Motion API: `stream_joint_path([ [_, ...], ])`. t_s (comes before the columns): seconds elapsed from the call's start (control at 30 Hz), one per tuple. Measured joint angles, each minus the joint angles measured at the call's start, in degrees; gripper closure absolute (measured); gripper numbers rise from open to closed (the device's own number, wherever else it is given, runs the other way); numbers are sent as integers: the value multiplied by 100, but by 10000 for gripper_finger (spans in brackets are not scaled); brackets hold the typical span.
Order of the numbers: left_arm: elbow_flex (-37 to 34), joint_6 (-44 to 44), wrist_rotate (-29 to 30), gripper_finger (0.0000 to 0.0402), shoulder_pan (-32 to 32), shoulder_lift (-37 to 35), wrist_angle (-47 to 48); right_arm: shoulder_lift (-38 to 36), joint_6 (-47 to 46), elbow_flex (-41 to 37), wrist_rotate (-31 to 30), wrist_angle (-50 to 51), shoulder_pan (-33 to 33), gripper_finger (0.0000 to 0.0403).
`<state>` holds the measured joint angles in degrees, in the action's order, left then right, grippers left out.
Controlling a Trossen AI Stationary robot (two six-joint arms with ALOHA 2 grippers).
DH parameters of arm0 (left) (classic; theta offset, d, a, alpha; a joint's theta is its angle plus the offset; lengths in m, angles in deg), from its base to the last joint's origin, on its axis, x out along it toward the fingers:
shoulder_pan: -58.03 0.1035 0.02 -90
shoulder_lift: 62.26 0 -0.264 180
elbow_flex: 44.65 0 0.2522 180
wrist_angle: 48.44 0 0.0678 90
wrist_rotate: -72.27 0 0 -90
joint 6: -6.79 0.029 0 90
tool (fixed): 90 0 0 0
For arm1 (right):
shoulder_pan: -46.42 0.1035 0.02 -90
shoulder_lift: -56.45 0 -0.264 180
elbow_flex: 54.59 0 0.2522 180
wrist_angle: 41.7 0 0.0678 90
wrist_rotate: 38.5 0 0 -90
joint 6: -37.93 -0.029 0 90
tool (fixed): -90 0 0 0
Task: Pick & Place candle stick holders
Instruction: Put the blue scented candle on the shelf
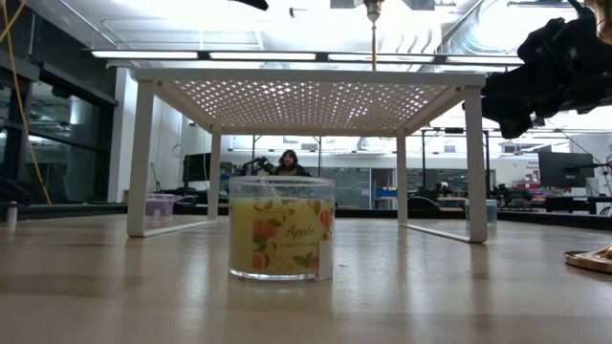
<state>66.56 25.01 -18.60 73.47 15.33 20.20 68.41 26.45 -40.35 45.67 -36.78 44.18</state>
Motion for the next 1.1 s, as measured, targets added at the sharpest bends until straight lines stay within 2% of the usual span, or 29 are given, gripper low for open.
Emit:
stream_joint_path([
  [0.17, 0, 104, -106, 87, 172, -209, 158, 0, 0, 0, -460, 2, 0, 206],
  [0.37, 0, 27, -993, 87, 852, -314, 284, 2, -25, 0, -792, 0, 0, 206],
  [0.5, 0, -354, -1573, 87, 1245, -324, 278, 2, -487, 0, -1047, -45, 0, 206],
  [0.6, 0, -726, -1806, 87, 1377, -322, 278, 2, -428, 0, -1335, -129, 0, 206],
  [0.67, 0, -931, -1784, 87, 1384, -322, 274, 1, -329, 0, -1674, -259, 0, 206],
  [0.83, -2, -1244, -1585, 87, 1381, -322, 125, 0, -1003, 3, -2024, -742, -19, 206],
  [0.97, -2, -1464, -1303, 87, 1381, -320, 125, 46, -1496, 99, -2787, -690, -110, 205],
  [1.1, -3, -1618, -1198, 87, 1381, -320, 124, 81, -1209, 427, -3048, -546, -301, 205],
])
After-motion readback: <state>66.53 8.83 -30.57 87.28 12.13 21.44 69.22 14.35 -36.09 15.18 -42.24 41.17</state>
